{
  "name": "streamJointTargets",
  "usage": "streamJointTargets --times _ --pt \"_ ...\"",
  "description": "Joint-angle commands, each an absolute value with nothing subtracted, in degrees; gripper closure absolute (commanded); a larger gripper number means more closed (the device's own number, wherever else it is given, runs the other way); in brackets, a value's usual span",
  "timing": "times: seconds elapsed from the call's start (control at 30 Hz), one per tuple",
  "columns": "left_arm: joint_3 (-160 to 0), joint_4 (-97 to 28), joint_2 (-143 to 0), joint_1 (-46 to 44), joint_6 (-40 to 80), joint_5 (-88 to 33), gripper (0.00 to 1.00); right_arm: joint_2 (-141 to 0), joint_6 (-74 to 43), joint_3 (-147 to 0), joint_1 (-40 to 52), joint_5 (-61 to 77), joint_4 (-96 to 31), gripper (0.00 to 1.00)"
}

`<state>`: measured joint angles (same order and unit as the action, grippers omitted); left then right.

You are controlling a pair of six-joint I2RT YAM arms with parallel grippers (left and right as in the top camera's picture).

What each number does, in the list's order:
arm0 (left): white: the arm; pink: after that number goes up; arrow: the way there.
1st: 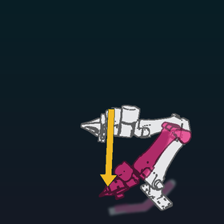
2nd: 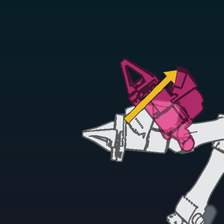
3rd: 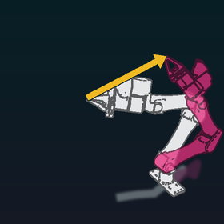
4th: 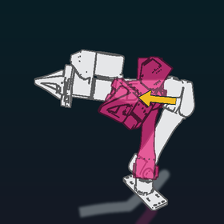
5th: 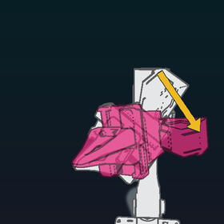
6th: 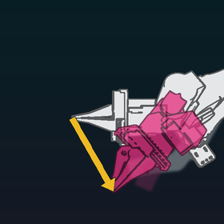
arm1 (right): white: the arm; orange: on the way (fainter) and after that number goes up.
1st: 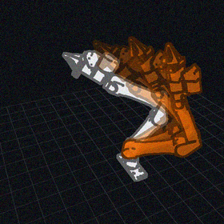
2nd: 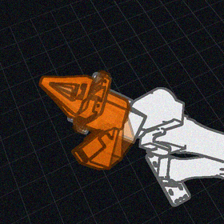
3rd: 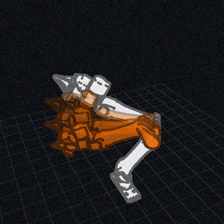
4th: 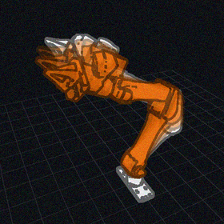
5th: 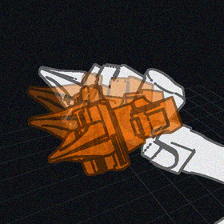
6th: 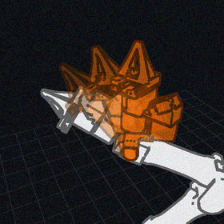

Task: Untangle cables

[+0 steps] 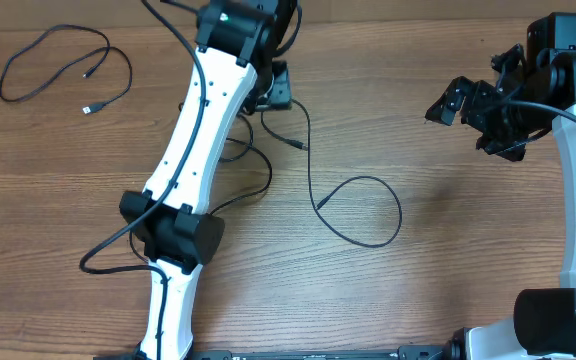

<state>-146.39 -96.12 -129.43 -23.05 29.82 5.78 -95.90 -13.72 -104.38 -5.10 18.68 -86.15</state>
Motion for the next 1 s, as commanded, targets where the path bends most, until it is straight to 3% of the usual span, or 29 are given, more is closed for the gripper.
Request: streamJointTargets --times 0.0,0.43,0.97 --pt "-140.86 -94.5 -129.25 -20.88 30.89 9.32 0.0 -95.15 -13.85 -104.51 -4.91 18.96 -85.93 0.0" --pt "-116.92 -71.2 -129.25 -16.4 37.26 7.44 0.0 -95.15 -13.85 -104.51 -4.91 18.96 -85.93 0.0" --pt "-103.02 -58.15 -129.27 -16.29 46.54 10.48 0.0 -95.15 -13.85 -104.51 -4.91 18.96 -85.93 0.0"
